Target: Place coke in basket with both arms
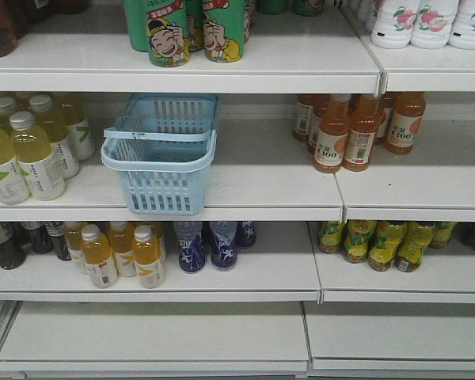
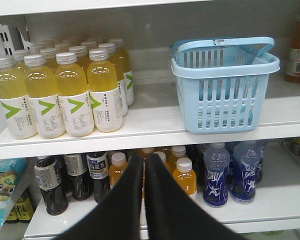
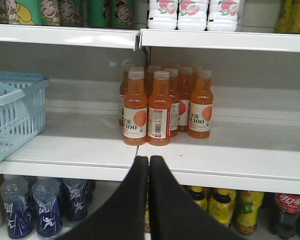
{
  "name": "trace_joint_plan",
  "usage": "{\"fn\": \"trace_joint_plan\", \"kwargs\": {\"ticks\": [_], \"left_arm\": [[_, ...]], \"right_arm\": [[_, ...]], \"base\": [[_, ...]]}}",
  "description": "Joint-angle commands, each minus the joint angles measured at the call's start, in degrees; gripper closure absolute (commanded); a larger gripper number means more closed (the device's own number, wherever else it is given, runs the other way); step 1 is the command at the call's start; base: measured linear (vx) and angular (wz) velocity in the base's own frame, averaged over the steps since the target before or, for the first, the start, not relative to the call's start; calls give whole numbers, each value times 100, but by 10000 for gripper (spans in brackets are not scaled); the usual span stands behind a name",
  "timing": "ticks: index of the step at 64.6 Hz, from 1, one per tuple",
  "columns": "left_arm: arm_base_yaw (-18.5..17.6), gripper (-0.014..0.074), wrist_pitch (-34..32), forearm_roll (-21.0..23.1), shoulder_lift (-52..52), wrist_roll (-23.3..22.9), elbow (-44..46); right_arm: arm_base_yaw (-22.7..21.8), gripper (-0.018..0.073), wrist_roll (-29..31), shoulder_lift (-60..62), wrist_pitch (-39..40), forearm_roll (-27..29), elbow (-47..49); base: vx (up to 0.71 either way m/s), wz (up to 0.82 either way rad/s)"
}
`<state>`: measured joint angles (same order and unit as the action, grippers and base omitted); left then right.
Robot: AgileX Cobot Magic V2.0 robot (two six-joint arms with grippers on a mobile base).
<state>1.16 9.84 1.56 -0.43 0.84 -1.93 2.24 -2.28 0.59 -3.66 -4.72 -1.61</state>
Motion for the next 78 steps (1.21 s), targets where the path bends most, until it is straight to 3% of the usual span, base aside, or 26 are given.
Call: {"fn": "trace_joint_plan", "kwargs": {"ticks": [1,16,20,31,54,63,78], "left_arm": [[4,603,-431,0,-109,-38,6],[4,603,-486,-11,-109,-24,6],[4,603,-799,-60,-109,-11,6],[4,603,-1752,322,-36,-458,132],[0,603,87,457,2285,-438,2481],[0,603,100,609,3121,-450,3132],[0,603,-370,604,3772,-461,3184]], "right_arm": [[-42,568,23,105,409,-42,-63],[-42,568,23,105,409,-42,-63],[-42,568,23,105,409,-42,-63],[-42,568,23,105,409,-42,-63],[-42,568,23,105,409,-42,-63],[-42,568,23,105,409,-42,-63],[-42,568,23,105,409,-42,-63]], "base": [[0,0],[0,0],[0,0],[0,0],[0,0],[0,0],[0,0]]}}
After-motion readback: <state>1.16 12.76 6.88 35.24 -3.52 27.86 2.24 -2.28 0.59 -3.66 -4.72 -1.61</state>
